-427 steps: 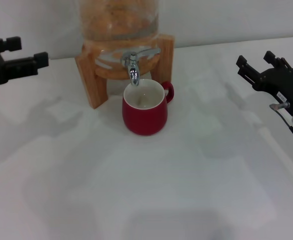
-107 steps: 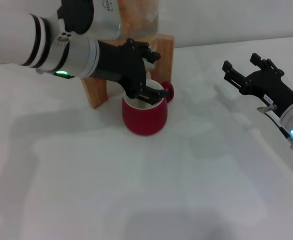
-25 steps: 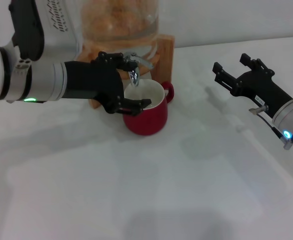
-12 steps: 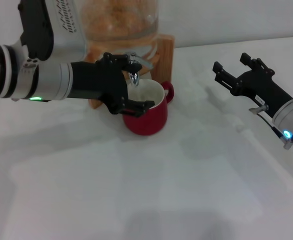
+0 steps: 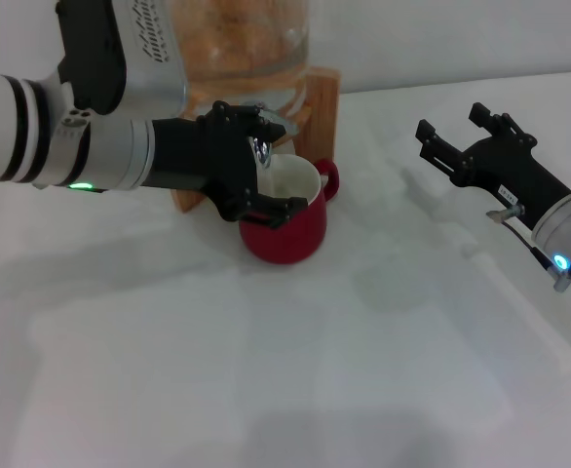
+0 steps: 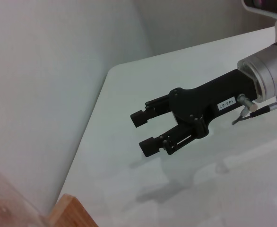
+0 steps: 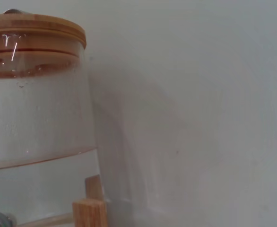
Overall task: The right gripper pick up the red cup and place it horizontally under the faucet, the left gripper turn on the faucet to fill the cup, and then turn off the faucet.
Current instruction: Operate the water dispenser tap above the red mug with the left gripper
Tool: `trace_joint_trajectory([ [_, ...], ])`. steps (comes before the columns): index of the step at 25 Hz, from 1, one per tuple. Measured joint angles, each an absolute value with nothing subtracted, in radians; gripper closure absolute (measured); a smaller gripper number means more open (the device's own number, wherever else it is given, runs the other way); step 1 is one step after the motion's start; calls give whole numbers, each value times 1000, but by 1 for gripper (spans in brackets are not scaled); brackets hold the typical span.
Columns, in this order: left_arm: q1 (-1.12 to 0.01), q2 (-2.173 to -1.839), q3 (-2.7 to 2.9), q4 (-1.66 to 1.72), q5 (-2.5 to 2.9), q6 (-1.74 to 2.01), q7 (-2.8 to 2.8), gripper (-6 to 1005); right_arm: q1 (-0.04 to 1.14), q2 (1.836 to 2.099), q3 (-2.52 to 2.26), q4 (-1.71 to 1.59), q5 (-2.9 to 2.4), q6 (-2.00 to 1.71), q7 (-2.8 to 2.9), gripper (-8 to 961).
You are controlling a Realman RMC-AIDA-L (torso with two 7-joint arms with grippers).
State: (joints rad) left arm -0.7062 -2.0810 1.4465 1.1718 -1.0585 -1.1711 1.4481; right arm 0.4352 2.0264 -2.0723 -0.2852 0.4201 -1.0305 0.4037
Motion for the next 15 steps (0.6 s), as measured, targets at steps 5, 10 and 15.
trace_joint_trajectory([
  [5, -708, -2082, 1447, 1172, -1057, -1170, 1448, 142, 436, 2025, -2072, -285, 420, -1031, 403, 110],
  [10, -709, -2082, 1446, 1172, -1057, -1170, 1447, 160, 436, 2025, -2072, -285, 420, -1031, 403, 109],
  [15, -713, -2081, 1444, 1172, -1057, -1168, 1447, 160, 437, 2025, -2072, -285, 420, -1031, 403, 109],
])
